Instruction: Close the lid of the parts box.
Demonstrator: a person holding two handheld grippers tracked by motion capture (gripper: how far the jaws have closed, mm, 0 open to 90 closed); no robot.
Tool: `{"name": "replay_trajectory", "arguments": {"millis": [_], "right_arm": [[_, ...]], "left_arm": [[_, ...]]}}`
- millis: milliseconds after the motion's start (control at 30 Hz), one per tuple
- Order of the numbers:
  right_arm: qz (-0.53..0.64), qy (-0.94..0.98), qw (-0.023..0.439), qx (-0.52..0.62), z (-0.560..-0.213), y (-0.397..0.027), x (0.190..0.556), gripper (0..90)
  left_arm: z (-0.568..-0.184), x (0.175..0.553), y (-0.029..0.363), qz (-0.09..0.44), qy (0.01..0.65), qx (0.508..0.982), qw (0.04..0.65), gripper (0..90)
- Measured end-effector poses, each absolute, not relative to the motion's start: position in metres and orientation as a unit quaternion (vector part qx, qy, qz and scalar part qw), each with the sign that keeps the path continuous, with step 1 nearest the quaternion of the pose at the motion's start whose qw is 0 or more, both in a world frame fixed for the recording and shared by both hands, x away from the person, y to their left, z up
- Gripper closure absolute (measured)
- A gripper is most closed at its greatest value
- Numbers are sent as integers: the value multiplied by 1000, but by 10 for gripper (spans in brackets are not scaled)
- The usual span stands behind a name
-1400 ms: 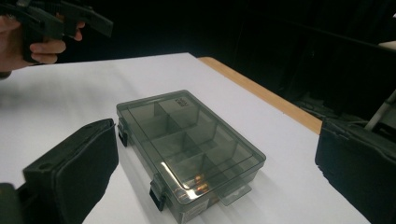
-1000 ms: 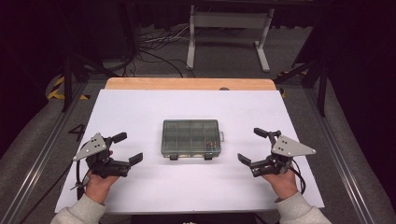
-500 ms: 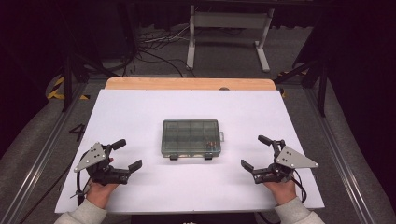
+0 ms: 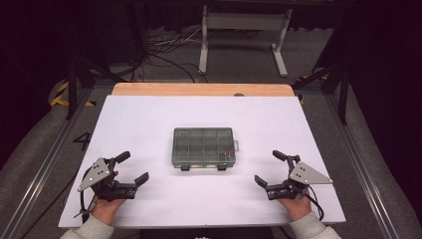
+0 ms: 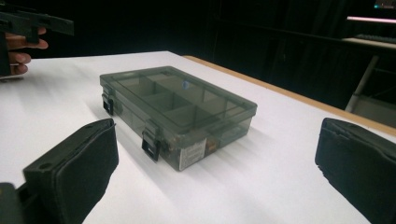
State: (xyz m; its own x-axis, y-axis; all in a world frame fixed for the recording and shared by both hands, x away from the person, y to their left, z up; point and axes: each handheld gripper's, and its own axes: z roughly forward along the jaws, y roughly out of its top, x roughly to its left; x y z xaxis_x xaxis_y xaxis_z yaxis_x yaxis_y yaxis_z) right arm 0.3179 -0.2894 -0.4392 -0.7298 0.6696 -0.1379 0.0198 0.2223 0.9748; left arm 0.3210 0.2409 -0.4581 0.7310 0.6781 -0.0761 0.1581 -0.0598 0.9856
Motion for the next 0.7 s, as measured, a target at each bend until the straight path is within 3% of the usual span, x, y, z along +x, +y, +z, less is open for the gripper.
{"name": "replay_trajectory", "arguments": {"millis": [700], "right_arm": [[590,723,270,237,-446,-289,322,1]], "left_arm": [[-464,322,234,207,287,723,594,2]]}}
